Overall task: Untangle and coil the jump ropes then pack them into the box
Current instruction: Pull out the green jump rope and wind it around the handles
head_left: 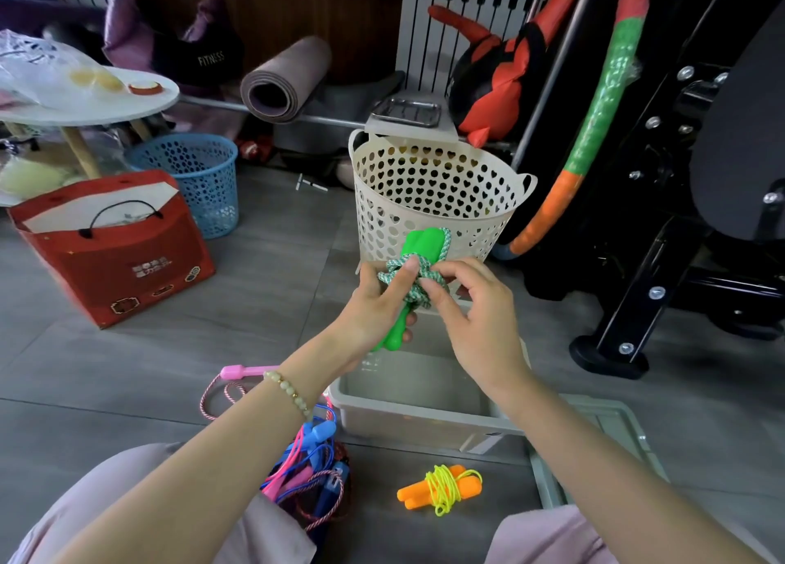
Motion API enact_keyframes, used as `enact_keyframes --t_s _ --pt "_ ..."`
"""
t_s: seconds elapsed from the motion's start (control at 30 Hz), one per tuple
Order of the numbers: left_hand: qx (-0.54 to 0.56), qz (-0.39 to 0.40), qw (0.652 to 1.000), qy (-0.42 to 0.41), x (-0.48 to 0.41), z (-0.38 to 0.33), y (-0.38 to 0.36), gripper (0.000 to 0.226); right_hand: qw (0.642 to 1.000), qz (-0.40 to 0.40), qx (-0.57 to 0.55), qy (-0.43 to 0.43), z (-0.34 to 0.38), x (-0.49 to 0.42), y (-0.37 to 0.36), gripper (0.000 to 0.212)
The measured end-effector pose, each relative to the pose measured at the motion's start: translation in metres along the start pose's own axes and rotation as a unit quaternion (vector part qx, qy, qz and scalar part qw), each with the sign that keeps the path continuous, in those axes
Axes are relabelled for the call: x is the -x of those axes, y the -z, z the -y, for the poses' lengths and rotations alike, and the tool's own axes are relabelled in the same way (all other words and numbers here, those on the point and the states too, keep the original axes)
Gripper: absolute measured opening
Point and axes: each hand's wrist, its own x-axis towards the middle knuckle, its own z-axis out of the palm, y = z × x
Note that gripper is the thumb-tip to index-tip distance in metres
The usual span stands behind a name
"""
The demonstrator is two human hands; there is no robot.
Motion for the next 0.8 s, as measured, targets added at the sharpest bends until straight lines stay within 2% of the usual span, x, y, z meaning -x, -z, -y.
enact_keyframes --t_s 0.13,0.33,0.5,0.6,0.7,0.8 --pt "0.009 -0.010 1.000 -0.006 -0.001 -0.001 -0.002 0.047 0.998 -0.023 0.052 0.039 0.005 -0.002 -0.003 0.021" --pt "0.033 0.005 0.999 0.033 -0.004 0.000 0.004 0.060 0.996 -0.004 -0.066 -0.053 0.005 -0.004 -0.008 0.015" --pt "0.054 0.028 0.996 0.059 -0.008 0.002 0.008 0.090 0.989 0.002 -0.117 -0.087 0.005 -0.004 -0.009 0.019" --pt "0.064 0.048 0.994 0.069 -0.006 0.001 0.007 0.081 0.980 0.025 -0.175 -0.091 0.004 -0.008 -0.001 0.020" --pt "0.064 0.108 0.987 0.102 -0.005 -0.002 0.010 0.052 0.970 0.049 -0.224 -0.077 0.006 -0.010 0.004 0.018" --pt "0.097 0.128 0.977 0.137 -0.005 -0.004 0.012 0.046 0.963 0.094 -0.242 -0.069 0.008 -0.011 0.009 0.021"
